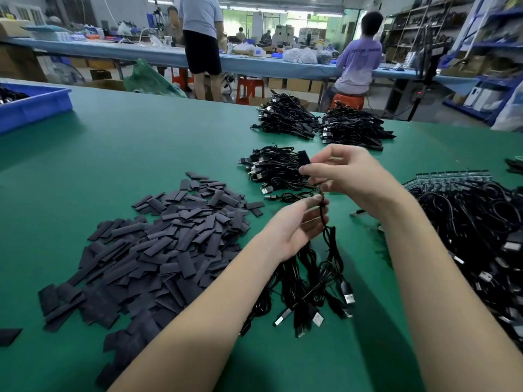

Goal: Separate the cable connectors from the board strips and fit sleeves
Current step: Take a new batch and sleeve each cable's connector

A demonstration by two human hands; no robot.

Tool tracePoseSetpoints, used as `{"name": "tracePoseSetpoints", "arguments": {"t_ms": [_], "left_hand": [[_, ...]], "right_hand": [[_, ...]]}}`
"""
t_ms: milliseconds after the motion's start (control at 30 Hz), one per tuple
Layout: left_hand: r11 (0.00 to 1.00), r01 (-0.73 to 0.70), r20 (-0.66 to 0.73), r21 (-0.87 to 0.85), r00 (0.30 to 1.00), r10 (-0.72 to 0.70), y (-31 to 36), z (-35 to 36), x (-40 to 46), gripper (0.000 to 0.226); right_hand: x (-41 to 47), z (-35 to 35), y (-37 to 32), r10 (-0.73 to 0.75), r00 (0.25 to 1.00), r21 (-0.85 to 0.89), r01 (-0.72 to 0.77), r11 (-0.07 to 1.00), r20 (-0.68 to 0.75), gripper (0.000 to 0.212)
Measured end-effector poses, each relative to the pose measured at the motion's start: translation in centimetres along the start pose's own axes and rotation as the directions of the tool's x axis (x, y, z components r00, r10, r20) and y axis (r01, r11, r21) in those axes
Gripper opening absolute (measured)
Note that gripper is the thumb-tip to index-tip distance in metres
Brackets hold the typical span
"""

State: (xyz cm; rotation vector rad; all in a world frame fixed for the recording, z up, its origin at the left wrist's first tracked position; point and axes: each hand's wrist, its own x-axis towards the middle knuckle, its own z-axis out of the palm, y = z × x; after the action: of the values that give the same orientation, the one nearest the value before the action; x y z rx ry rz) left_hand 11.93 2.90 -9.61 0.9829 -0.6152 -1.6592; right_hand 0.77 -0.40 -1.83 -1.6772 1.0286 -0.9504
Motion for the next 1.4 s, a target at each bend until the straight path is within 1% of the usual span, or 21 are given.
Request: {"name": "tracePoseSetpoints", "arguments": {"t_ms": [67,100,133,167,200,300,367,467,567,633,700,767,867,1033,1167,1233,1300,1400], "left_hand": [[0.998,-0.007,0.031,0.055,1.000,0.005,0.1,0.0,0.0,0.023],[0.997,-0.009,0.050,0.080,0.999,0.005,0.2,-0.1,0.1,0.023],[0.994,-0.017,0.061,0.106,0.998,0.010,0.1,-0.2,0.2,0.022],[0.990,-0.018,0.078,0.139,0.997,0.007,0.1,-0.3,0.5,0.022],[0.985,-0.032,0.097,0.168,0.995,0.016,0.0,-0.2,0.3,0.021],[0.964,-0.103,0.160,0.247,0.985,0.064,-0.1,-0.2,0.3,0.020],[0.953,-0.131,0.187,0.273,0.979,0.081,0.0,-0.3,0.2,0.021],[0.948,-0.146,0.205,0.282,0.975,0.089,0.1,-0.5,0.3,0.021],[0.944,-0.161,0.234,0.288,0.968,0.094,0.0,-0.6,0.2,0.025],[0.941,-0.179,0.248,0.289,0.963,0.107,0.1,-0.7,0.1,0.027],[0.936,-0.205,0.265,0.286,0.956,0.128,0.1,-0.8,0.1,0.026],[0.922,-0.240,0.285,0.303,0.946,0.153,0.3,-1.0,0.0,0.023],[0.882,-0.294,0.337,0.369,0.926,0.168,0.7,-1.3,-0.3,0.020],[0.791,-0.363,0.431,0.492,0.891,0.142,1.9,-1.9,-0.7,0.018],[0.759,-0.391,0.461,0.520,0.877,0.135,2.5,-2.4,-0.9,0.017],[0.742,-0.400,0.463,0.538,0.876,0.137,2.6,-2.3,-0.9,0.017],[0.739,-0.409,0.470,0.536,0.871,0.141,2.6,-2.3,-0.9,0.016],[0.736,-0.409,0.473,0.540,0.870,0.136,2.6,-2.1,-0.8,0.017]], "right_hand": [[-1.6,-1.9,1.1,0.046,0.998,0.317,-0.034,0.948,-0.031,0.023],[-2.2,-2.4,1.7,0.081,0.996,0.420,-0.055,0.906,-0.045,0.031],[-2.6,-2.7,2.4,0.122,0.991,0.486,-0.078,0.871,-0.060,0.040],[-2.9,-2.9,3.0,0.165,0.983,0.525,-0.103,0.845,-0.074,0.045],[-3.1,-2.9,3.7,0.203,0.976,0.555,-0.127,0.822,-0.078,0.043],[-3.2,-2.2,5.0,0.278,0.960,0.674,-0.183,0.715,-0.034,0.010],[-3.2,-1.7,5.7,0.273,0.962,0.728,-0.173,0.663,-0.020,0.006],[-3.1,-1.4,6.2,0.251,0.968,0.731,-0.152,0.665,-0.026,0.006],[-3.0,-1.4,6.5,0.215,0.976,0.699,-0.126,0.704,-0.040,0.005],[-3.0,-1.6,6.7,0.203,0.978,0.683,-0.112,0.722,-0.055,0.012],[-3.0,-1.7,6.9,0.193,0.979,0.671,-0.099,0.734,-0.066,0.024],[-2.9,-1.8,7.1,0.181,0.982,0.663,-0.095,0.742,-0.061,0.028],[-3.1,-2.2,7.2,0.157,0.987,0.633,-0.104,0.767,-0.028,0.021],[-3.6,-3.3,7.4,0.089,0.991,0.585,-0.133,0.800,0.103,0.021],[-3.8,-3.8,7.5,0.026,0.979,0.560,-0.138,0.817,0.204,0.037],[-3.8,-3.9,7.4,0.001,0.977,0.521,-0.115,0.846,0.214,0.040],[-3.7,-3.7,7.3,-0.022,0.982,0.496,-0.075,0.865,0.188,0.039],[-3.6,-2.8,7.4,-0.007,0.987,0.506,-0.077,0.859,0.161,0.029]]}}
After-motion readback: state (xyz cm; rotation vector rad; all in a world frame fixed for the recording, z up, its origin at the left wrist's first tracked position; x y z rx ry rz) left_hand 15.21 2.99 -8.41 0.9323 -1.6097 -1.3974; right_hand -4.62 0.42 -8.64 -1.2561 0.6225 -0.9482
